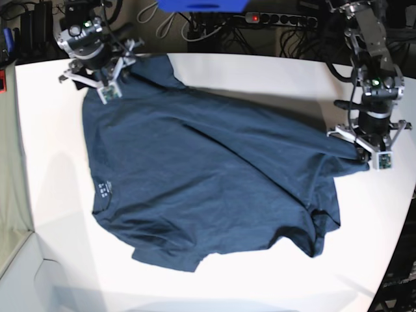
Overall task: Layout the t-shirt on the table in an organized manner, then fold the t-shirt properly
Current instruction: 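Hold the shirt edge with both grippers and pull it taut, then lift the shirt with both grippers and lay it down flat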
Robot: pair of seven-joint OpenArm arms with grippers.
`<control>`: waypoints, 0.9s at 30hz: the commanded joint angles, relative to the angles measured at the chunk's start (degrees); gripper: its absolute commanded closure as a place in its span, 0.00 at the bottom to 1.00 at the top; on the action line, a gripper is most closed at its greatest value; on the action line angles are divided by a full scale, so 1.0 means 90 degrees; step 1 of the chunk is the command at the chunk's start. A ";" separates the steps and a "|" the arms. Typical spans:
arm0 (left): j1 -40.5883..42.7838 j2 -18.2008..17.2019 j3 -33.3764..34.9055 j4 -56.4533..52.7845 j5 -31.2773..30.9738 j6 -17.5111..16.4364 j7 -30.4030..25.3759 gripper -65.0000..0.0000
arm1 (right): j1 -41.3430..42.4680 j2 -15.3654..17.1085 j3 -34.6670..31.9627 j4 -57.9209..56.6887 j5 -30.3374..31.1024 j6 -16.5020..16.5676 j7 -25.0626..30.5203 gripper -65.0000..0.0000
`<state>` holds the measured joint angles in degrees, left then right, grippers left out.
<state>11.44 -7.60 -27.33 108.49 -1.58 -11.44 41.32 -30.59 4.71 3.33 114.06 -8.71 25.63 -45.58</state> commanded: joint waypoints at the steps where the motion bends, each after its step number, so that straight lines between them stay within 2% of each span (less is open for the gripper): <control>1: -0.0055 -0.0011 -0.0016 0.0102 -0.0005 0.0036 -0.0161 0.99 | -0.0025 0.0019 0.0015 0.0128 0.0015 0.0098 0.0098 0.39; 12: -0.0055 0.0097 -0.0016 0.0014 0.0025 0.0026 -0.0161 0.99 | -0.0103 -0.0069 0.0006 0.0069 0.0015 0.0098 0.0098 0.39; 24: -0.0055 0.0097 -0.0045 -0.0074 0.0034 0.0026 -0.0161 0.99 | 0.0366 -0.0020 0.0045 -0.0546 0.0006 0.0098 0.0127 0.40; 25: -0.0055 0.0097 -0.0055 -0.0074 0.0034 0.0026 -0.0161 0.99 | 0.0366 -0.0020 0.0045 -0.0585 0.0006 0.0098 0.0137 0.41; 27: -0.0055 0.0097 -0.0064 -0.0074 0.0034 0.0026 -0.0161 0.99 | 0.0366 -0.0020 0.0035 -0.0634 0.0006 0.0098 0.0137 0.48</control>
<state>11.55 -6.15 -27.66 106.94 -1.34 -11.57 41.34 -27.18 4.27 3.62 108.03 -8.38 26.37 -43.83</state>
